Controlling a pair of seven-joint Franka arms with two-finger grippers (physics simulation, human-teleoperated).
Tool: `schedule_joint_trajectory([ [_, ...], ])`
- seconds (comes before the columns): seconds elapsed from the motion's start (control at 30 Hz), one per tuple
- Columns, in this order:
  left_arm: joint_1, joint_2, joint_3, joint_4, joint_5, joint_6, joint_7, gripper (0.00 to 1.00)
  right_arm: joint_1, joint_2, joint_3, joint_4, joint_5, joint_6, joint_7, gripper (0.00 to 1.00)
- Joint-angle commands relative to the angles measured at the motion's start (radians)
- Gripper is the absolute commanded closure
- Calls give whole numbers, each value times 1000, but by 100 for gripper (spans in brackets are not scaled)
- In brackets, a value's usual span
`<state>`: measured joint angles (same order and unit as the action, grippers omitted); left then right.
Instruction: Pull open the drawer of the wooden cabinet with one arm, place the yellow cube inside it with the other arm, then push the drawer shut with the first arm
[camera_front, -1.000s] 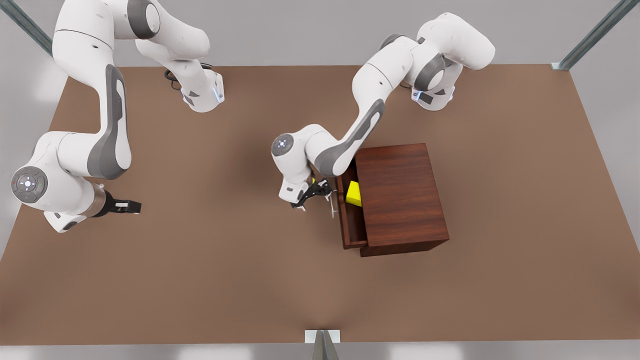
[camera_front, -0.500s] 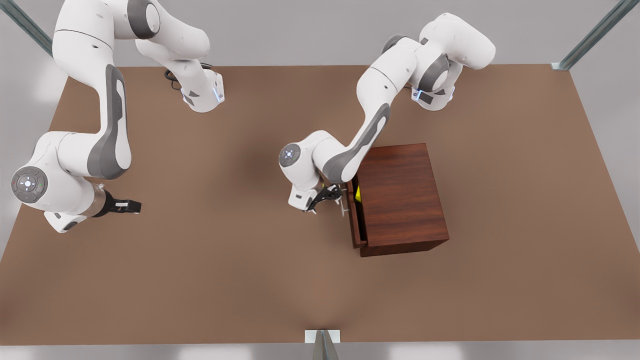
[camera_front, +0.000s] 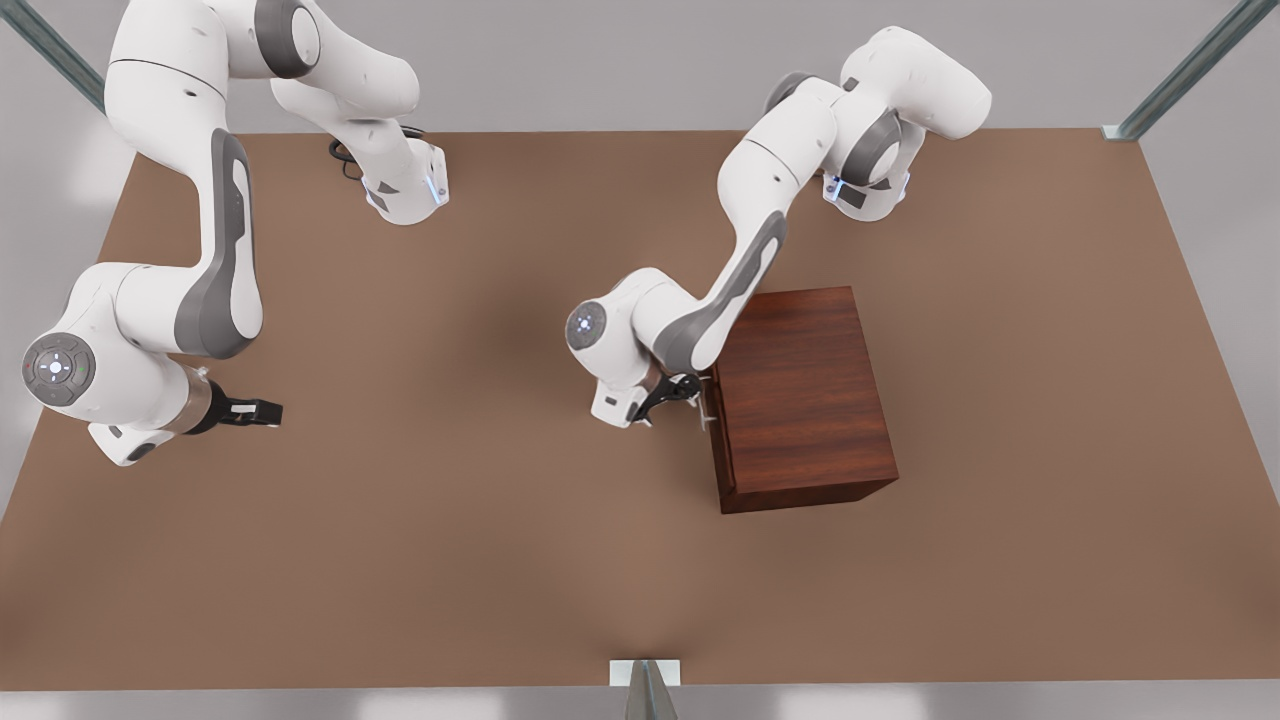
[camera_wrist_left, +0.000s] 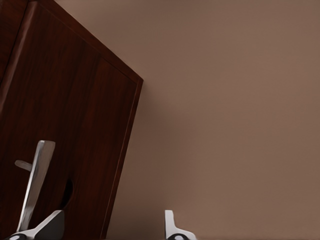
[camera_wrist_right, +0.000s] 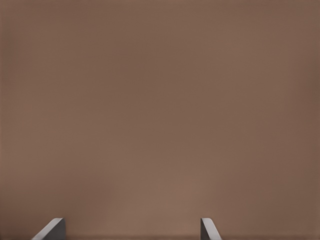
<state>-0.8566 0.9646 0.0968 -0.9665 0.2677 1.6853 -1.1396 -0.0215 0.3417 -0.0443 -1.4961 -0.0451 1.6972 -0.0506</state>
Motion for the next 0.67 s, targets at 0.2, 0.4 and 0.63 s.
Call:
schedule_joint_trajectory([
  [0.2, 123, -372, 3, 14, -306, -289, 82, 0, 0, -1, 0, 0, 1, -1, -6, 0],
  [0.4, 582, -757, 8, -444, -320, -194, 1152, 0, 0, -1, 0, 0, 1, -1, -6, 0],
  [0.63, 567, -753, 0, -480, -328, -18, 1104, 0, 0, -1, 0, 0, 1, -1, -6, 0],
])
